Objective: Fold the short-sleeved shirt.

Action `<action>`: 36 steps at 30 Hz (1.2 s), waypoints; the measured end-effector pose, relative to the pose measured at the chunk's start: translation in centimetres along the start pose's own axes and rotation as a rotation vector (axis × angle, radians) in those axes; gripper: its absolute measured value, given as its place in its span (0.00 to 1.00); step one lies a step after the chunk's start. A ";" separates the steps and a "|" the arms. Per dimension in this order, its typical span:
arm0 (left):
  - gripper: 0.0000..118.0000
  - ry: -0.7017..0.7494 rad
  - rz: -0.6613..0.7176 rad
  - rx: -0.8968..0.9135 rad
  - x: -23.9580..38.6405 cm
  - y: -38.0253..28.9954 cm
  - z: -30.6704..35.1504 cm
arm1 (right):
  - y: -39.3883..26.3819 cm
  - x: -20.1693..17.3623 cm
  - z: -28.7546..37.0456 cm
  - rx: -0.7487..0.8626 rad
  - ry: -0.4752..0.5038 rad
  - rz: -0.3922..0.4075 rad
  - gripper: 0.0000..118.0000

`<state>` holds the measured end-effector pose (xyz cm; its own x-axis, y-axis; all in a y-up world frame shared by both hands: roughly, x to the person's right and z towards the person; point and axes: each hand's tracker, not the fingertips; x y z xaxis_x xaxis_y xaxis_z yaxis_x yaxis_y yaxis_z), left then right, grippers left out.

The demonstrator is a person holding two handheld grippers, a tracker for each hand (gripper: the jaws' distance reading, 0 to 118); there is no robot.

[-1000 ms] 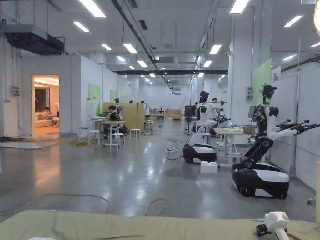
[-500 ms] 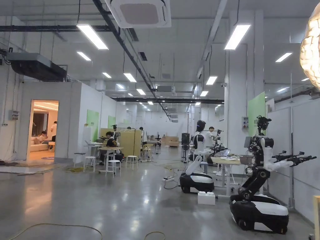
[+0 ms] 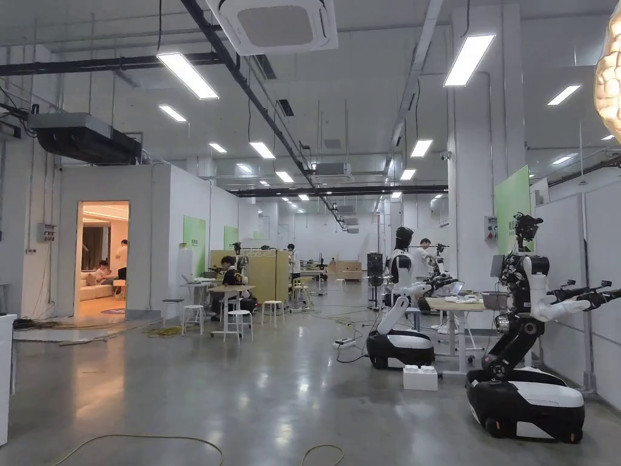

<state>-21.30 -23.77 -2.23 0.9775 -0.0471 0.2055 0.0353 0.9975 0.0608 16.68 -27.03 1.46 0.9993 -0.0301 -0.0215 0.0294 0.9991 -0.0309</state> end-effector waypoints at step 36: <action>1.00 0.013 0.020 0.008 1.0 0.5 -0.7 | -0.3 1.7 0.3 0.061 0.018 -0.111 1.00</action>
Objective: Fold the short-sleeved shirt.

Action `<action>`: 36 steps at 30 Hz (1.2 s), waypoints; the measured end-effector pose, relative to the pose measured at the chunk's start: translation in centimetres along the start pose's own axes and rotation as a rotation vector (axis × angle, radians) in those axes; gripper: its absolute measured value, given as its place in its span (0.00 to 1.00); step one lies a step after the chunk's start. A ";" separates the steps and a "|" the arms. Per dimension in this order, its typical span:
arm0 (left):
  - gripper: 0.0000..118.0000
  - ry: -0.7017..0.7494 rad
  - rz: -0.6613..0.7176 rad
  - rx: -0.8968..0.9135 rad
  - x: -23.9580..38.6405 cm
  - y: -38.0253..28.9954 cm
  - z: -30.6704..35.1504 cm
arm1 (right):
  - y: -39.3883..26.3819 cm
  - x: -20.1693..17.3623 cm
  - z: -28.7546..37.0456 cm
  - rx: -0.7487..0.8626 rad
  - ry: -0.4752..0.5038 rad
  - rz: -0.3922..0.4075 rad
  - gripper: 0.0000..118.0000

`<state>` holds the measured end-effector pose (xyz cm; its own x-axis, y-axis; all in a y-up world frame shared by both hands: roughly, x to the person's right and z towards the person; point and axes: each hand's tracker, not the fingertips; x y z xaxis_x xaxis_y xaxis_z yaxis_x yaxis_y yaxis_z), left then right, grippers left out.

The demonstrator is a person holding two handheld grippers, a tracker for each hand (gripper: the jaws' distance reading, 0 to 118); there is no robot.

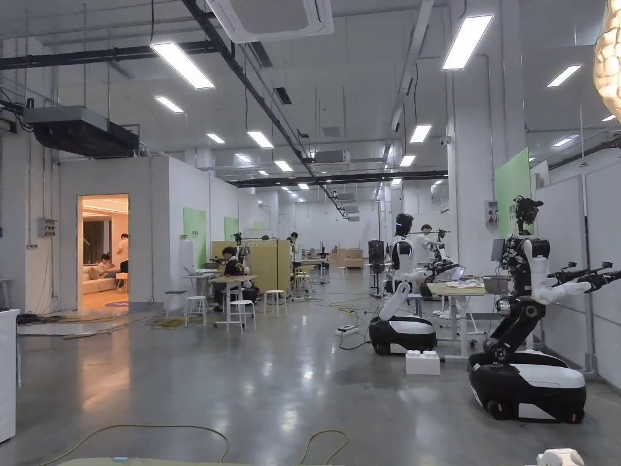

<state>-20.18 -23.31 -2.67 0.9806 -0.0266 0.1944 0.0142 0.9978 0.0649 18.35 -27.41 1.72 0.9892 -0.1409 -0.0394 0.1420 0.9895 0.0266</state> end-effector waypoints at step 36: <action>1.00 -0.003 0.046 -0.053 -0.2 0.3 -0.7 | 3.5 1.0 -2.2 -0.284 -0.166 -0.437 1.00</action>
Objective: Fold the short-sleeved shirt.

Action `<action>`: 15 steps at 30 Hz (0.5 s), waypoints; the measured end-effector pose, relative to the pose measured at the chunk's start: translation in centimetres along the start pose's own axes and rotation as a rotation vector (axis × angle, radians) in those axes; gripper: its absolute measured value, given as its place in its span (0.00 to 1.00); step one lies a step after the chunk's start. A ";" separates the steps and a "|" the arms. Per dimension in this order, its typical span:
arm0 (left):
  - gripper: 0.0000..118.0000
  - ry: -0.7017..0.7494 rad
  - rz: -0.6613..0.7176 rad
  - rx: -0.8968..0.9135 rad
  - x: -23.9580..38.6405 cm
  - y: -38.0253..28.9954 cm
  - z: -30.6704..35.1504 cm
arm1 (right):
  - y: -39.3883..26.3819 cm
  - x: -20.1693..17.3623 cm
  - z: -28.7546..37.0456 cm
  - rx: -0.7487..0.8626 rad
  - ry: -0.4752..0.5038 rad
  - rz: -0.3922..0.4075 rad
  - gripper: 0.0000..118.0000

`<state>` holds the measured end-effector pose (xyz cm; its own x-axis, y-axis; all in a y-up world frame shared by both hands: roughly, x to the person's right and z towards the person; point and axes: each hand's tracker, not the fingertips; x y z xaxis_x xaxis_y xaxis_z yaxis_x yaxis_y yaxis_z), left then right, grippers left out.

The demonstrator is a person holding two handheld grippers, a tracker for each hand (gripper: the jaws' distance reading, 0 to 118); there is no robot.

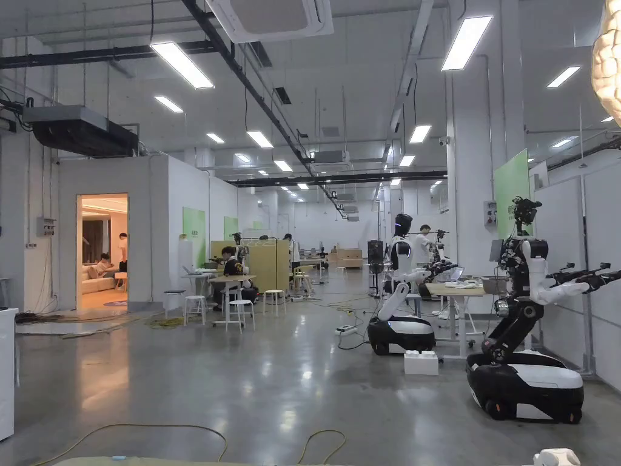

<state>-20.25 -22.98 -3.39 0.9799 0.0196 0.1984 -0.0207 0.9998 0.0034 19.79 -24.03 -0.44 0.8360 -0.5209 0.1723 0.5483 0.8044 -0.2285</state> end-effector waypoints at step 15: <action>1.00 -0.039 -0.002 -0.009 0.6 0.2 0.0 | -0.1 0.0 0.4 -0.010 0.031 0.060 1.00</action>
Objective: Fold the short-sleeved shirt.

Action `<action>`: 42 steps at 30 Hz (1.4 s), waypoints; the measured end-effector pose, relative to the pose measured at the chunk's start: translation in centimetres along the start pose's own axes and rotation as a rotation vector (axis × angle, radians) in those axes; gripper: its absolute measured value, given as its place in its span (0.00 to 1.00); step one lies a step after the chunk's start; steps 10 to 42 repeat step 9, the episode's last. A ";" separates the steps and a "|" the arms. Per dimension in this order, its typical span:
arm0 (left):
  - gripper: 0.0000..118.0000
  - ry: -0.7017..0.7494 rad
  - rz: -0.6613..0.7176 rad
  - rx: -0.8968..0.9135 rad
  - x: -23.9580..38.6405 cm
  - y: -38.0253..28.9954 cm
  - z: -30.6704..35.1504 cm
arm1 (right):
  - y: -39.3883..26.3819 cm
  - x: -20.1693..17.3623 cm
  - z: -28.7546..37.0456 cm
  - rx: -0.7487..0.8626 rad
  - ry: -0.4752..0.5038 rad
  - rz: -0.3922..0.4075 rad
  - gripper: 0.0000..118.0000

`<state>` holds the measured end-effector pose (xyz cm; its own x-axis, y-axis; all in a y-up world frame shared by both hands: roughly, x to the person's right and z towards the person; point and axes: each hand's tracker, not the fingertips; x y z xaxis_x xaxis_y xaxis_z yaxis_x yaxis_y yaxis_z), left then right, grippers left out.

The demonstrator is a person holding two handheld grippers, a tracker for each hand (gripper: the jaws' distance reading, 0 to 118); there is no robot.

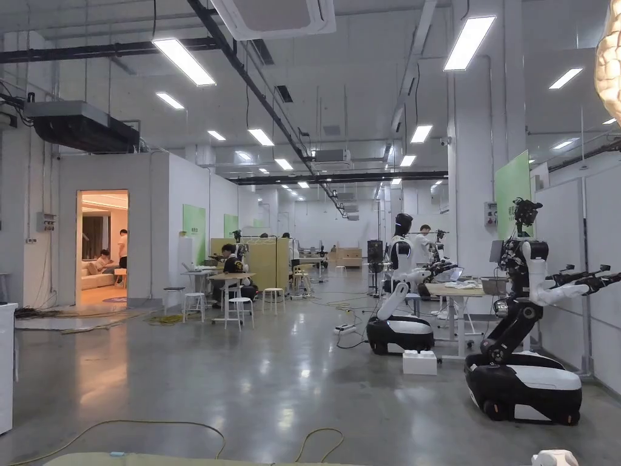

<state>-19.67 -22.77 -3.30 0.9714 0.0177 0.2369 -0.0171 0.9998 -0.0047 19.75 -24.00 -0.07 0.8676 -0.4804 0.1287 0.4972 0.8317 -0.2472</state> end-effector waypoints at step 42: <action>1.00 -0.010 0.003 0.006 0.0 0.1 0.1 | -0.8 -0.4 -0.5 0.057 -0.059 0.074 1.00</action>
